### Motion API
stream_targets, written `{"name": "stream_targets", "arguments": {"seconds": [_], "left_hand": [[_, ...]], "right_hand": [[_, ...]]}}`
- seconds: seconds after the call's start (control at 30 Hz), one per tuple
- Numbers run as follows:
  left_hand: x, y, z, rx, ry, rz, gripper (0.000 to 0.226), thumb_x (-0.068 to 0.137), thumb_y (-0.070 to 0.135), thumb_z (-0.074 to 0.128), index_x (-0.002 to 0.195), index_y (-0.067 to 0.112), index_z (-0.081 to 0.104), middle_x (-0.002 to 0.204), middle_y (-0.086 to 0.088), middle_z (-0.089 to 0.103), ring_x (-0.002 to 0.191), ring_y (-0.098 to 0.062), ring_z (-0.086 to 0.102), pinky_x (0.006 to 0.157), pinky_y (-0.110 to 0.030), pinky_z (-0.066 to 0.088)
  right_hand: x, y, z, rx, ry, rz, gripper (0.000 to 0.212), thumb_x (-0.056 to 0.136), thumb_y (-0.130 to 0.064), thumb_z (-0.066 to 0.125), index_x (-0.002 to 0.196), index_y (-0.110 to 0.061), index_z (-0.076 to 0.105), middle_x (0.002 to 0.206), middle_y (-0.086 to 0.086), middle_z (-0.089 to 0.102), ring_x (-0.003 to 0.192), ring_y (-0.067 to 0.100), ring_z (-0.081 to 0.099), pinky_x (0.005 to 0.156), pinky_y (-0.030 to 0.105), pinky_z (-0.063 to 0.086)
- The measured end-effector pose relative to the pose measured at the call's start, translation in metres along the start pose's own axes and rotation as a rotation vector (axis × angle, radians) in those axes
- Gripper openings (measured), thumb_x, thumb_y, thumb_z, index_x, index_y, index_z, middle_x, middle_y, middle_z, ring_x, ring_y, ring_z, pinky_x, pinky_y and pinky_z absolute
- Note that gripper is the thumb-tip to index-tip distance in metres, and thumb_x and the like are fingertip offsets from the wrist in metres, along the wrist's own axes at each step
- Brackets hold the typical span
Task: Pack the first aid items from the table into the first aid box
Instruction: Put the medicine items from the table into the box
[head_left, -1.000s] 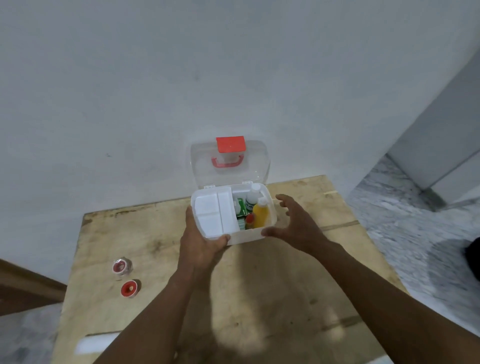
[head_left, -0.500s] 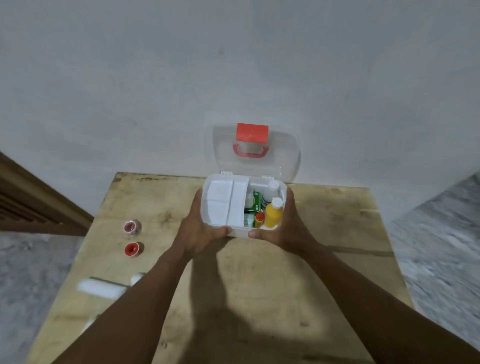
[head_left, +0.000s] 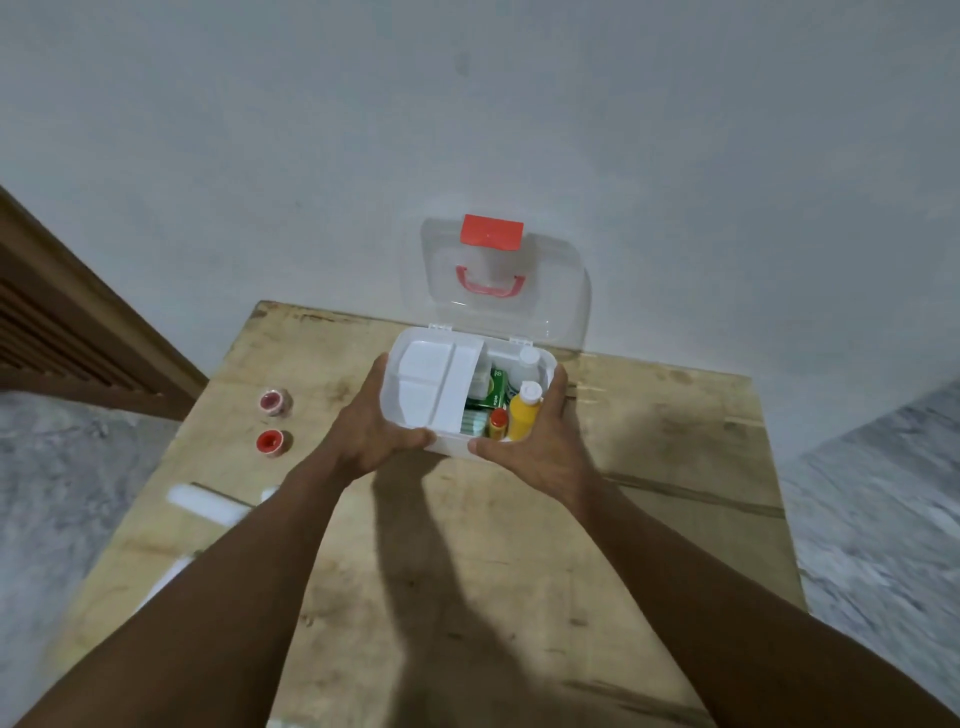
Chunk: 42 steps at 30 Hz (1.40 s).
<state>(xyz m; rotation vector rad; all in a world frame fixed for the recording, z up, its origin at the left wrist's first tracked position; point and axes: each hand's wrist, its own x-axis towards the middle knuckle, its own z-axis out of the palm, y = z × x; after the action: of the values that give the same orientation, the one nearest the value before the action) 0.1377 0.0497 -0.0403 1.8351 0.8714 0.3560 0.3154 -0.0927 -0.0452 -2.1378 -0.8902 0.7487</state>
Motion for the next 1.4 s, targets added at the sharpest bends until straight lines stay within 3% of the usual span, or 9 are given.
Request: {"name": "stream_targets", "arguments": {"seconds": [0.23,0.43,0.53,0.67,0.87,1.0,1.23,1.3,1.4], "left_hand": [[-0.006,-0.011,-0.026,-0.01,-0.015,-0.017,0.091,0.063,0.024,0.084,0.138,0.033,0.033,0.13,0.014,0.049,0.12,-0.006,0.049,0.092,-0.039,0.051],[-0.002,-0.023,-0.041,-0.027,-0.011,-0.011,0.091,0.062,0.02,0.084,0.137,0.031,0.034,0.127,0.015,0.05,0.118,-0.007,0.05,0.093,-0.042,0.051],[-0.001,-0.027,-0.043,-0.044,-0.01,-0.028,0.091,0.061,0.021,0.082,0.136,0.033,0.032,0.124,0.014,0.053,0.113,-0.007,0.053,0.087,-0.038,0.052],[0.002,-0.029,-0.046,-0.038,-0.01,-0.057,0.091,0.064,0.02,0.083,0.136,0.032,0.029,0.119,0.012,0.056,0.109,-0.014,0.056,0.078,-0.031,0.053],[-0.005,-0.017,-0.039,-0.013,0.012,-0.194,0.121,0.077,0.024,0.08,0.155,0.025,-0.012,0.146,-0.003,0.044,0.13,-0.027,0.045,0.105,-0.038,0.038],[-0.03,-0.017,-0.031,0.001,0.128,-0.164,0.122,0.074,0.032,0.082,0.156,0.021,-0.009,0.152,-0.001,0.041,0.135,-0.025,0.042,0.106,-0.038,0.038],[-0.096,-0.034,-0.011,0.241,0.447,-0.207,0.087,0.087,0.028,0.069,0.155,0.012,0.018,0.157,-0.006,0.031,0.143,-0.022,0.03,0.11,-0.027,0.027],[-0.116,-0.044,-0.007,0.279,0.591,-0.258,0.083,0.086,0.031,0.069,0.153,0.011,0.024,0.153,-0.012,0.033,0.141,-0.026,0.03,0.111,-0.032,0.027],[-0.139,-0.057,-0.002,0.437,0.742,-0.448,0.099,0.079,0.049,0.071,0.152,0.007,0.02,0.153,-0.024,0.026,0.142,-0.038,0.022,0.114,-0.049,0.023]], "right_hand": [[0.004,-0.014,0.024,-0.015,-0.034,-0.026,0.148,0.053,-0.058,0.089,0.151,-0.026,-0.017,0.161,-0.001,0.006,0.145,0.024,0.025,0.114,0.04,0.036],[0.011,-0.02,0.045,-0.014,0.073,-0.025,0.142,0.044,-0.064,0.085,0.15,-0.026,-0.001,0.153,0.001,0.023,0.138,0.023,0.037,0.109,0.045,0.043],[0.017,-0.014,0.052,0.019,0.099,-0.016,0.145,0.035,-0.074,0.084,0.149,-0.027,0.008,0.144,0.002,0.038,0.13,0.023,0.048,0.099,0.05,0.051],[0.026,-0.01,0.058,0.008,0.094,-0.002,0.146,0.033,-0.076,0.083,0.149,-0.03,0.007,0.144,0.0,0.038,0.128,0.023,0.05,0.095,0.051,0.053],[0.021,-0.013,0.054,0.045,0.141,-0.019,0.133,0.039,-0.059,0.091,0.145,-0.036,0.013,0.142,-0.002,0.039,0.129,0.022,0.049,0.098,0.051,0.051],[0.018,-0.015,0.054,0.068,0.125,-0.043,0.131,0.039,-0.063,0.09,0.144,-0.037,0.016,0.14,-0.001,0.041,0.126,0.023,0.051,0.096,0.053,0.052],[0.019,-0.015,0.052,0.013,0.071,-0.019,0.145,0.031,-0.085,0.076,0.147,-0.037,0.002,0.151,0.001,0.032,0.135,0.027,0.043,0.104,0.057,0.044],[0.018,-0.017,0.051,-0.013,0.063,-0.014,0.145,0.031,-0.088,0.073,0.146,-0.039,-0.001,0.154,0.002,0.027,0.138,0.029,0.039,0.106,0.057,0.042],[0.016,-0.015,0.05,-0.073,0.046,-0.009,0.143,0.037,-0.084,0.073,0.146,-0.041,-0.009,0.157,0.005,0.02,0.141,0.033,0.034,0.109,0.058,0.038]]}}
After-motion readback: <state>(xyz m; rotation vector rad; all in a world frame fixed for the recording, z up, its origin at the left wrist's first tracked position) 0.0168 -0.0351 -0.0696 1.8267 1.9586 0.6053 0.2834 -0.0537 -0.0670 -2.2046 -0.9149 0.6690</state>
